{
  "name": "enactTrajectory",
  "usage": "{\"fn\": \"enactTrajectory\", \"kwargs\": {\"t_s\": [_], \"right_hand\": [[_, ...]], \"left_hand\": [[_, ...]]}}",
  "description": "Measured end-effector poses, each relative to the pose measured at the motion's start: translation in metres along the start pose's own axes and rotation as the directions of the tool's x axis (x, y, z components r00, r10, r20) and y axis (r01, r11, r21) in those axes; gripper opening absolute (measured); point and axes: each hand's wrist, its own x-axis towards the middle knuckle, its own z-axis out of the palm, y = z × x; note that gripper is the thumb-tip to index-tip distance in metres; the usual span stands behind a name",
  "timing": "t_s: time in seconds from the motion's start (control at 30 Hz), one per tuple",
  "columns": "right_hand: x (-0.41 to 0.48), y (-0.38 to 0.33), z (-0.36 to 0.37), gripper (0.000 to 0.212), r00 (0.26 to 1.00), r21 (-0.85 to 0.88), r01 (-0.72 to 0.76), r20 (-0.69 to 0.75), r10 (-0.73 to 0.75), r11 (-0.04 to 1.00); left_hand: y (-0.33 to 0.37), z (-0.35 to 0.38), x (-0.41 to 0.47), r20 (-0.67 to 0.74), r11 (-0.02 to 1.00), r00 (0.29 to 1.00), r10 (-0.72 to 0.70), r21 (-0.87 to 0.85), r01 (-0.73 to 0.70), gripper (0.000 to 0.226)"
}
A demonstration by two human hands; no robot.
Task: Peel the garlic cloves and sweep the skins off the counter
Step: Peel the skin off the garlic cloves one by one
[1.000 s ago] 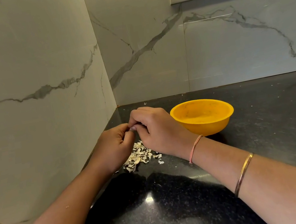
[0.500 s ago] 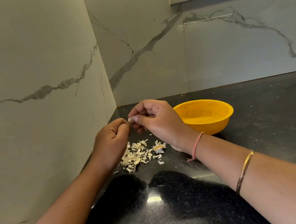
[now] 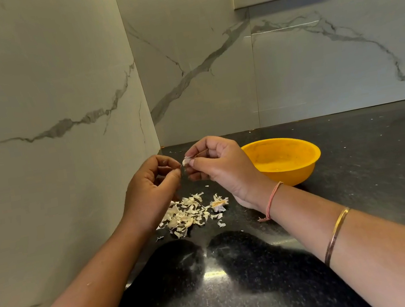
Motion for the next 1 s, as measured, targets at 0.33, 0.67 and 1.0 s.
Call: {"fn": "enactTrajectory", "kwargs": {"t_s": [0.33,0.67,1.0], "right_hand": [[-0.0011,0.0034,0.0019,0.004,1.000,-0.072,0.004,0.013,-0.003,0.997],[-0.0006,0.0028,0.0008,0.015,0.998,-0.176,0.061,0.023,-0.058,0.983],[0.0012,0.0066,0.0002,0.014,0.997,-0.170,0.070,0.024,-0.067,0.983]], "left_hand": [[0.0027,-0.0001,-0.0022,-0.015,0.999,0.999,0.037,-0.030,-0.038,0.012],[0.0036,-0.0005,-0.0002,-0.028,0.990,0.999,0.022,-0.141,-0.026,0.022],[0.0073,-0.0004,-0.0010,-0.003,0.951,0.999,-0.043,-0.306,0.039,0.015]]}}
